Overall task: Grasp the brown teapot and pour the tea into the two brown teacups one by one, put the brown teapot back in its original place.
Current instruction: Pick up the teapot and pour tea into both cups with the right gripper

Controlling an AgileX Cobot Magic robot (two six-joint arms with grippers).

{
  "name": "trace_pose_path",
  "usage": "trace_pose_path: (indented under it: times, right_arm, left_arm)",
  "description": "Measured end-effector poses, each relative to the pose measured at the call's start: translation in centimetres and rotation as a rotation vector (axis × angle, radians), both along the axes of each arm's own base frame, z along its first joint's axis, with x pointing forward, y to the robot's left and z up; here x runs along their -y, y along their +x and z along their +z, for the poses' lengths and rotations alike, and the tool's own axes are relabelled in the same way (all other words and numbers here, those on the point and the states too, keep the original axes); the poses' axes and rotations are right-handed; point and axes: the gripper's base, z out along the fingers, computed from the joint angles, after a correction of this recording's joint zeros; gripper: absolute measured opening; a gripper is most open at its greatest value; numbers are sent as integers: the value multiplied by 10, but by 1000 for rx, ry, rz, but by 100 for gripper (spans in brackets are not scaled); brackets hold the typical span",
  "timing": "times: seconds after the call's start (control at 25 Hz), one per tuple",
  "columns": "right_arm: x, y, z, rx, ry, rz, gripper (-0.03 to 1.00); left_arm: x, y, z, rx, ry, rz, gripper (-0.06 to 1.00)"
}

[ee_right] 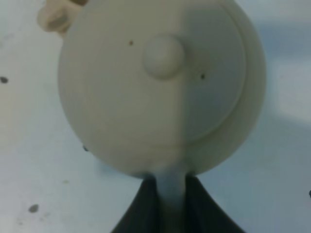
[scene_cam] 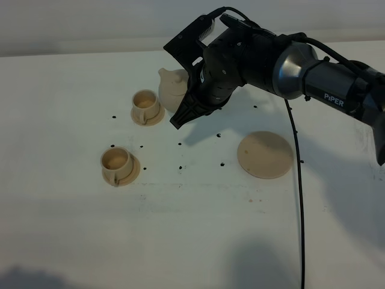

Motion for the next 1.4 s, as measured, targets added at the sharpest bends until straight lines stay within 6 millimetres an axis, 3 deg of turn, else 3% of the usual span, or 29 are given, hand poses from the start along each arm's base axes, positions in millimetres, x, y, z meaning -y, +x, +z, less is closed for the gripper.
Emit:
trace_pose_path:
  times: [0.72, 1.12, 1.4]
  right_arm:
    - [-14, -7, -3, 51, -51, 76, 9]
    - [-26, 8, -3, 50, -61, 62, 9]
    - [-23, 11, -4, 62, -105, 69, 9]
  left_arm:
    - [0, 0, 0, 0, 0, 0, 36]
    - [0, 0, 0, 0, 0, 0, 36]
    - [0, 0, 0, 0, 0, 0, 36]
